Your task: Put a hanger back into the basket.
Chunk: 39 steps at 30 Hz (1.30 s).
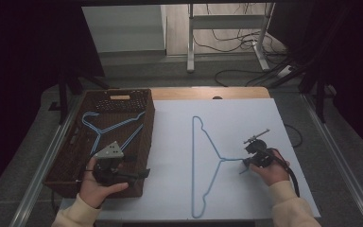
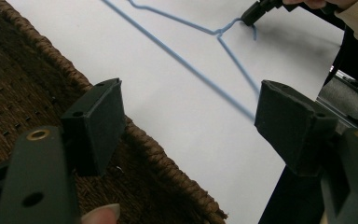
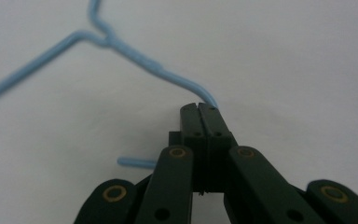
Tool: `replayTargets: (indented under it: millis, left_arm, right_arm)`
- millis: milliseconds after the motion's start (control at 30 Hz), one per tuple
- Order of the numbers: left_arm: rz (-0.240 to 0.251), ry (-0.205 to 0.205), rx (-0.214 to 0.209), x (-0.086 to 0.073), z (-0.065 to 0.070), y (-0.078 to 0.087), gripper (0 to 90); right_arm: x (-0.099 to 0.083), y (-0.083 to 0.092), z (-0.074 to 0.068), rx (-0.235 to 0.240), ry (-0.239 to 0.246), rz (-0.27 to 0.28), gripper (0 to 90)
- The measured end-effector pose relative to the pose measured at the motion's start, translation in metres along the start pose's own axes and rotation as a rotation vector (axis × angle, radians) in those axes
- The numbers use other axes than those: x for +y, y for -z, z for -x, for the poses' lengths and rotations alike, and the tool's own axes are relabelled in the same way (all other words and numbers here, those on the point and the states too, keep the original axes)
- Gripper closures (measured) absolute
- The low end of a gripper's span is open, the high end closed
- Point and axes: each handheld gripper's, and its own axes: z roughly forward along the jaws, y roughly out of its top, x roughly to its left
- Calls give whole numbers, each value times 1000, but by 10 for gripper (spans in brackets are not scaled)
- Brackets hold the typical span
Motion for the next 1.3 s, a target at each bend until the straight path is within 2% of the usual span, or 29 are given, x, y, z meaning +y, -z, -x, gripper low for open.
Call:
replayTargets:
  millis: [67,133,367,467,567,600,733,833,1000,1300]
  left_arm:
    - [2,1,0,0,0,0,245]
    - [2,1,0,0,0,1,246]
    - [2,-2,0,0,1,1,246]
    - [3,1,1,0,0,1,245]
    - [2,0,1,0,0,1,245]
    - [2,0,0,0,1,1,245]
    - [4,-2,0,0,1,1,246]
    - [5,-2,0,0,1,2,245]
    - [5,0,-1,0,0,1,246]
    - [2,-1,-4,1,0,0,245]
  right_arm:
    - [0,-1,6,6,-22,10,900]
    - [2,-1,8,-8,-23,13,900]
    - [4,-1,7,-41,-20,27,899]
    - [7,4,-8,4,11,56,900]
    - [11,10,-35,69,64,82,900]
    - [12,11,-48,99,90,83,900]
    - [13,7,-84,167,173,55,900]
    - [9,3,-101,202,204,26,900]
    - [-2,-6,-115,211,230,-35,900]
    - [-11,-4,-115,196,225,-50,900]
